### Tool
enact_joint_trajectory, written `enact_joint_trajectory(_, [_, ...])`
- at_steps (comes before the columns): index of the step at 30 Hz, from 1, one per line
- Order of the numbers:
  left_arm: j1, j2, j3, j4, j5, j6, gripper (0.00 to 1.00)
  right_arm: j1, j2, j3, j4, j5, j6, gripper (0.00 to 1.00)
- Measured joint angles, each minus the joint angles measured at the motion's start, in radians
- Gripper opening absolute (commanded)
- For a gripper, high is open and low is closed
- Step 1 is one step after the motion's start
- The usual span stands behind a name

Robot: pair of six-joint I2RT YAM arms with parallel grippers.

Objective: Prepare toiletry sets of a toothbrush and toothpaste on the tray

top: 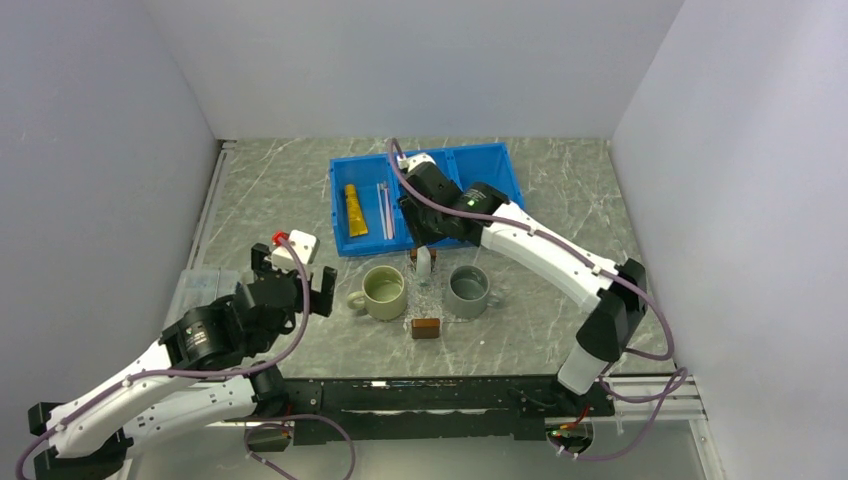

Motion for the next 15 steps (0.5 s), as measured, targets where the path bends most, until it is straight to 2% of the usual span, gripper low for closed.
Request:
enact_joint_trajectory(7, [0.011, 0.113, 0.072, 0.011, 0.057, -0.038, 0.99, 0.0, -0.111, -0.025, -0.005, 0.052, 0.0, 0.48])
enact_joint_trajectory(15, [0.068, 0.389, 0.317, 0.011, 0.1, -0.081, 0.99, 0.0, -0.351, -0.171, -0.004, 0.097, 0.0, 0.5])
